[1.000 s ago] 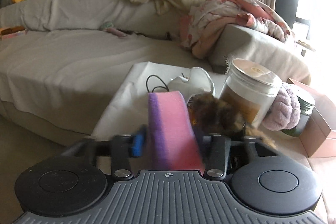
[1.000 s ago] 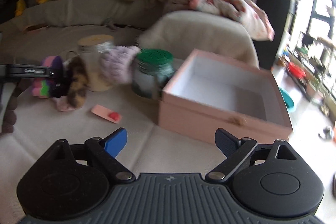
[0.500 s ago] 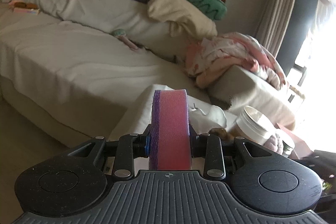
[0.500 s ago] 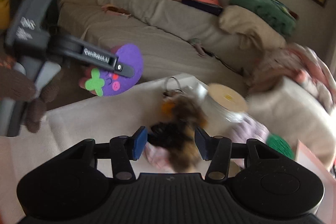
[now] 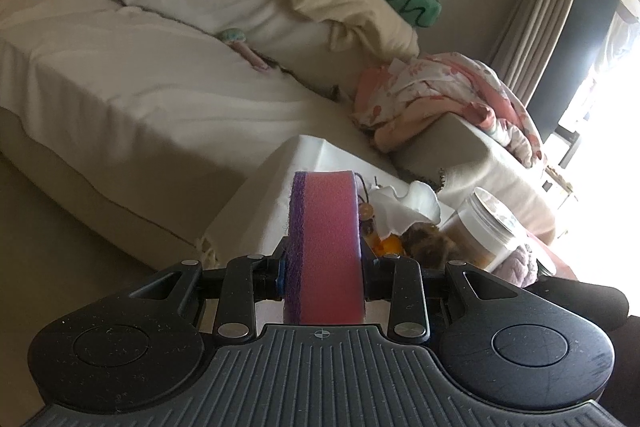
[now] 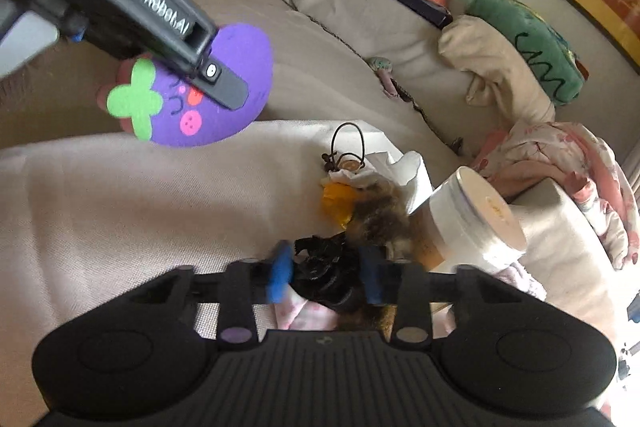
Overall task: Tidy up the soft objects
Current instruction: 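Carry the sponge over the pink box and open the left gripper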
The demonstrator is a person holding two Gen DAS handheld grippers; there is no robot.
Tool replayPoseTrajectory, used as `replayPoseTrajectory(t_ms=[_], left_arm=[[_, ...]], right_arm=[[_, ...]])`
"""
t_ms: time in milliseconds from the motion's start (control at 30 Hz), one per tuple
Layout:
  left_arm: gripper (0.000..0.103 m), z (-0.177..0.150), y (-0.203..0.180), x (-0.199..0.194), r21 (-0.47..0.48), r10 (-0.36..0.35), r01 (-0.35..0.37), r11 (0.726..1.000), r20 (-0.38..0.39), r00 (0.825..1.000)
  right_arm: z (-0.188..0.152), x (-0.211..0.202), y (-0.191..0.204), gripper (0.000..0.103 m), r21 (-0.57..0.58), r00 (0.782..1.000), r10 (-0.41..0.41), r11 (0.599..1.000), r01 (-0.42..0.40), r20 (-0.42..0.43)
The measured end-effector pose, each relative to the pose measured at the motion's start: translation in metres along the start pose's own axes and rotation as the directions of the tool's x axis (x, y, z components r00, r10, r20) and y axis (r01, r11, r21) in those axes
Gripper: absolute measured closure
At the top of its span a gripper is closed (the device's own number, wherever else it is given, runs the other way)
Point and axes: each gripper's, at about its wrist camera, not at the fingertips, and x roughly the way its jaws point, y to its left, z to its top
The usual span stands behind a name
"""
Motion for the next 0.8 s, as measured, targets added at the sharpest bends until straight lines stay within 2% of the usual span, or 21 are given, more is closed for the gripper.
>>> replayPoseTrajectory(t_ms=[200,300,367,467,567,667,733,800], left_arm=[[0.068,0.019,-0.014,-0.018,0.046,0.006,-0.008,0.999,0.052,0.999],[0.068,0.056,-0.031,-0.022,0.109,-0.022,0.010,0.994,0.103,0.994],[0.068,0.096,-0.048,-0.012,0.161,-0.040,0.020,0.987,0.124,0.991],[0.068,0.145,-0.076,0.017,0.199,-0.053,0.025,0.980,0.136,0.989],[0.068,0.171,-0.108,0.050,0.210,-0.087,0.063,0.976,0.109,0.990],[0.068,0.171,-0.144,0.077,0.199,-0.158,0.146,0.969,0.044,0.987],[0.068,0.160,-0.179,0.090,0.217,-0.221,0.216,0.952,0.000,0.975],[0.068,0.143,-0.218,0.105,0.241,-0.291,0.299,0.923,-0.069,0.954]], right_arm=[[0.027,-0.029,-0.035,0.073,0.094,0.997,0.019,0.995,-0.026,0.073],[0.054,-0.048,-0.073,0.073,0.138,0.989,-0.010,0.990,-0.011,0.147],[0.072,-0.061,-0.106,0.073,0.197,0.981,-0.060,0.980,0.024,0.184],[0.082,-0.087,-0.169,0.073,0.337,0.966,-0.145,0.939,0.067,0.212],[0.063,-0.116,-0.221,0.073,0.429,0.943,-0.256,0.892,0.144,0.214],[0.021,-0.137,-0.257,0.073,0.457,0.918,-0.355,0.856,0.243,0.177],[-0.012,-0.145,-0.278,0.073,0.481,0.910,-0.390,0.830,0.283,0.138],[-0.048,-0.147,-0.292,0.073,0.511,0.911,-0.401,0.806,0.299,0.099]])
